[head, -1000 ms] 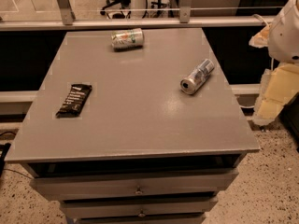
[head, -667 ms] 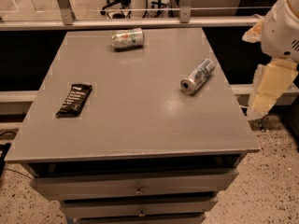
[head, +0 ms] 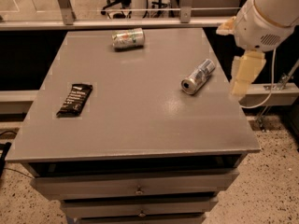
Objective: Move redbull can near rxbar chocolate
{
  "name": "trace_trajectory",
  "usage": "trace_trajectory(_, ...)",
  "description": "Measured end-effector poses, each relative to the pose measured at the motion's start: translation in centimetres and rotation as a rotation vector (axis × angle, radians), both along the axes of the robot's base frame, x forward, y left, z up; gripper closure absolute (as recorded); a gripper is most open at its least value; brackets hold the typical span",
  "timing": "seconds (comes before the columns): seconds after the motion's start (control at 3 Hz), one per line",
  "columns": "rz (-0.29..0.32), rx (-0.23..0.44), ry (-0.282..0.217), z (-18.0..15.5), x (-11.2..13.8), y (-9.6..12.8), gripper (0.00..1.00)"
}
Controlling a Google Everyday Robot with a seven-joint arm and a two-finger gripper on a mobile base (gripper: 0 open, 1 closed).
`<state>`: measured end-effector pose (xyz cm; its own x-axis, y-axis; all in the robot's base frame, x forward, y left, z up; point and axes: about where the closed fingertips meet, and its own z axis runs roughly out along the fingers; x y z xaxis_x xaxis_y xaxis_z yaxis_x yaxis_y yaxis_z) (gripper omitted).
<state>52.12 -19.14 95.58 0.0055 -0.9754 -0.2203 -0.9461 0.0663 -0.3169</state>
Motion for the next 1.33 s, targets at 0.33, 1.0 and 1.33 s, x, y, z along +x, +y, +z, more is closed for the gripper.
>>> trace_trajectory(0.33, 0.153, -0.024, -0.024, -3.1, 4.0, 1.0, 0.00)
trace_trajectory(1.0, 0.362, -0.136, -0.019, -7.8, 9.1, 1.4, 0.00)
trace_trajectory(1.33, 0.412, -0.180, 0.011, -9.8, 10.8, 1.5, 0.00)
